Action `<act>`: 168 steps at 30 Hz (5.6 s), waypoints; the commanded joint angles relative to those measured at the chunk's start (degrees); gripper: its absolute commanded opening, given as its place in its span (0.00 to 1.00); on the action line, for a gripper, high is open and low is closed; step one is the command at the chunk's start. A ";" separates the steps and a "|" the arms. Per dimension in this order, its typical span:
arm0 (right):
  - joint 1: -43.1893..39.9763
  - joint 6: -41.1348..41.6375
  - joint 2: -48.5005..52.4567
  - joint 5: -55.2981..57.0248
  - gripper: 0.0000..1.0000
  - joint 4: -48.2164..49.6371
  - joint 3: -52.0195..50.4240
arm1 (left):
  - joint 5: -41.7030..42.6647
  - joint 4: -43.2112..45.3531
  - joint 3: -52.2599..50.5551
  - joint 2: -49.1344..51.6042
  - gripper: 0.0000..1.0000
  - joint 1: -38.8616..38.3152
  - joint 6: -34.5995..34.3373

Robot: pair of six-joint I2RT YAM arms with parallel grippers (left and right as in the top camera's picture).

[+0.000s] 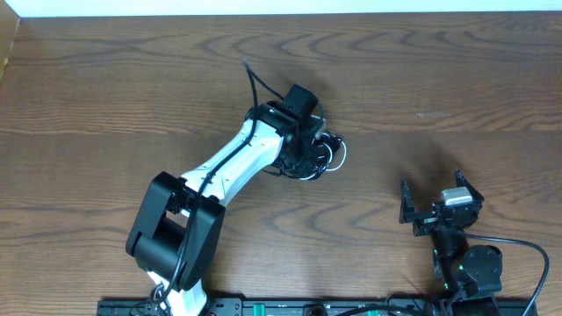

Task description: Untangle cables

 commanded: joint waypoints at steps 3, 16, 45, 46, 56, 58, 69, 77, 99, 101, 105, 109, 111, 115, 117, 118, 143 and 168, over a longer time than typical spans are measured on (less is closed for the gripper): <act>0.35 0.50 -0.28 0.09 0.99 -0.24 -0.09 | 9.31 -1.66 -0.46 0.44 0.40 -0.02 6.60; 0.35 -0.37 -0.28 1.27 0.99 -0.09 -0.09 | 9.09 2.49 -1.60 0.48 0.45 -0.09 6.51; -0.15 15.06 7.41 -3.39 0.99 -14.05 18.27 | 9.35 12.09 -4.94 3.56 0.08 -0.02 6.34; -0.15 15.06 9.68 -3.39 0.99 -16.90 21.18 | 9.35 12.09 -4.94 3.08 0.08 -0.02 6.36; -0.15 15.06 30.69 -21.24 0.99 -26.16 38.01 | 11.23 9.77 -4.94 -4.57 0.07 0.04 10.62; -0.20 15.06 34.53 -25.40 0.99 -26.16 39.54 | 13.16 8.57 -4.94 -6.40 0.07 0.09 12.66; -0.74 17.22 43.69 -30.75 0.92 -21.16 41.59 | 25.44 3.19 -4.94 -10.86 0.08 1.99 21.42; -1.11 26.82 51.80 -37.46 0.51 -21.68 41.53 | 38.25 3.02 -4.94 -10.84 0.08 5.09 24.83; -0.87 29.22 64.96 -46.86 0.49 -19.28 41.53 | 39.08 3.91 -4.94 -10.84 0.08 1.09 25.03; -0.87 29.22 64.96 -46.86 0.49 -19.34 41.53 | 39.08 4.15 -4.94 -10.84 0.08 0.79 25.03; -0.74 29.22 64.96 -46.82 0.48 -19.50 41.53 | 39.21 4.39 -4.94 -10.84 0.07 0.76 25.00; 0.44 29.22 64.96 -46.75 0.48 -19.30 41.53 | 41.35 4.39 -4.94 -10.84 0.08 0.76 25.00; 1.22 29.22 64.96 -46.69 0.47 -19.32 41.51 | 41.70 4.55 -4.94 -10.84 0.07 0.76 24.98; 2.12 29.20 64.96 -44.65 0.40 -19.45 41.51 | 41.70 4.50 -4.94 -10.84 0.07 0.76 24.98; 2.08 29.22 64.96 -43.28 0.36 -19.54 41.51 | 41.66 4.13 -4.94 -10.84 0.08 0.76 25.00; 2.08 29.22 64.96 -42.88 0.35 -19.52 41.51 | 41.66 4.04 -4.94 -10.84 0.07 0.76 25.00; 2.47 31.23 66.93 -36.41 0.38 -22.05 41.44 | 40.76 3.23 -4.96 -10.84 0.07 0.76 26.38; 2.99 45.75 66.95 -39.34 0.27 -17.99 41.44 | 40.15 4.24 -4.96 -10.82 0.08 0.76 30.86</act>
